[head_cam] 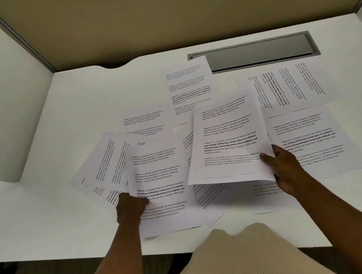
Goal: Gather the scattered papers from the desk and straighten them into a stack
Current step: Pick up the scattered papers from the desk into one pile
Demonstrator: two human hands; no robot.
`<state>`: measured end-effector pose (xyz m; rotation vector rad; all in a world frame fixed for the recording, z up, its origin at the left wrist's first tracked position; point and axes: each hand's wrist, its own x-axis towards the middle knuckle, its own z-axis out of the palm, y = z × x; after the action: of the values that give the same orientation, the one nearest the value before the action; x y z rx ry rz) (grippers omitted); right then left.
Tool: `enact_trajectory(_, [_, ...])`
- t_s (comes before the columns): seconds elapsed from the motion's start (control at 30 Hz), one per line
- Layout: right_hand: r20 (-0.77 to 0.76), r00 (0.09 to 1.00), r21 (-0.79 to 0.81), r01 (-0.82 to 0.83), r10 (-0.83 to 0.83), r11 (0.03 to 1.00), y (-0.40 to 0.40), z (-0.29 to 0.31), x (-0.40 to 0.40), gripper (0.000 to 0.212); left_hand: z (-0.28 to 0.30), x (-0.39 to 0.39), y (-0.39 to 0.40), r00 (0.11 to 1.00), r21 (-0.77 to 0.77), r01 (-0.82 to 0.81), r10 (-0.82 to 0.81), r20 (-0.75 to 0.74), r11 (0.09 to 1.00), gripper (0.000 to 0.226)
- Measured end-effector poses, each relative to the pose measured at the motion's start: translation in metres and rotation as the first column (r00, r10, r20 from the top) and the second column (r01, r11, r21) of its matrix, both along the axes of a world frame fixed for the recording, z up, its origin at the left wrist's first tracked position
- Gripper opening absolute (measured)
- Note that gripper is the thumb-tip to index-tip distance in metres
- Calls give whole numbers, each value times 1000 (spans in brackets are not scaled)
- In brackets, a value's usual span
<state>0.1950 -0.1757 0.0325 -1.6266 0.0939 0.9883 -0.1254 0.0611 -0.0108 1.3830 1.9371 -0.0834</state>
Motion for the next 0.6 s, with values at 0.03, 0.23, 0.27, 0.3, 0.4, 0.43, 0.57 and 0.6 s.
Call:
enact_trajectory(0.03, [-1,1000,7,5,-5,1000,0,1,1,37,6,4,-2,999,37,41,-41,-13,998,65])
enact_trajectory(0.23, [-17,1000,58,17,-16,998,5,8,5,38,50,22,3,974,196,93,-130,185,976,27])
enact_trajectory(0.27, [-28,999,68,22,-20,997,6,11,5,38,59,26,4,959,205,100,-150,242,974,25])
enact_trajectory(0.3, [-48,999,86,29,-25,996,8,14,6,37,70,31,5,936,215,111,-175,304,970,23])
enact_trajectory(0.4, [-140,989,170,69,-45,983,12,27,7,34,105,47,5,847,234,120,-222,483,965,28])
enact_trajectory(0.43, [-160,986,191,76,-45,979,14,33,6,31,112,51,6,797,205,103,-204,568,973,30])
enact_trajectory(0.57, [-225,974,266,89,-29,960,24,46,8,28,131,70,7,532,14,101,-66,844,995,45])
enact_trajectory(0.6, [-242,970,290,96,-24,952,26,48,9,24,134,75,7,471,-20,113,-36,881,993,47])
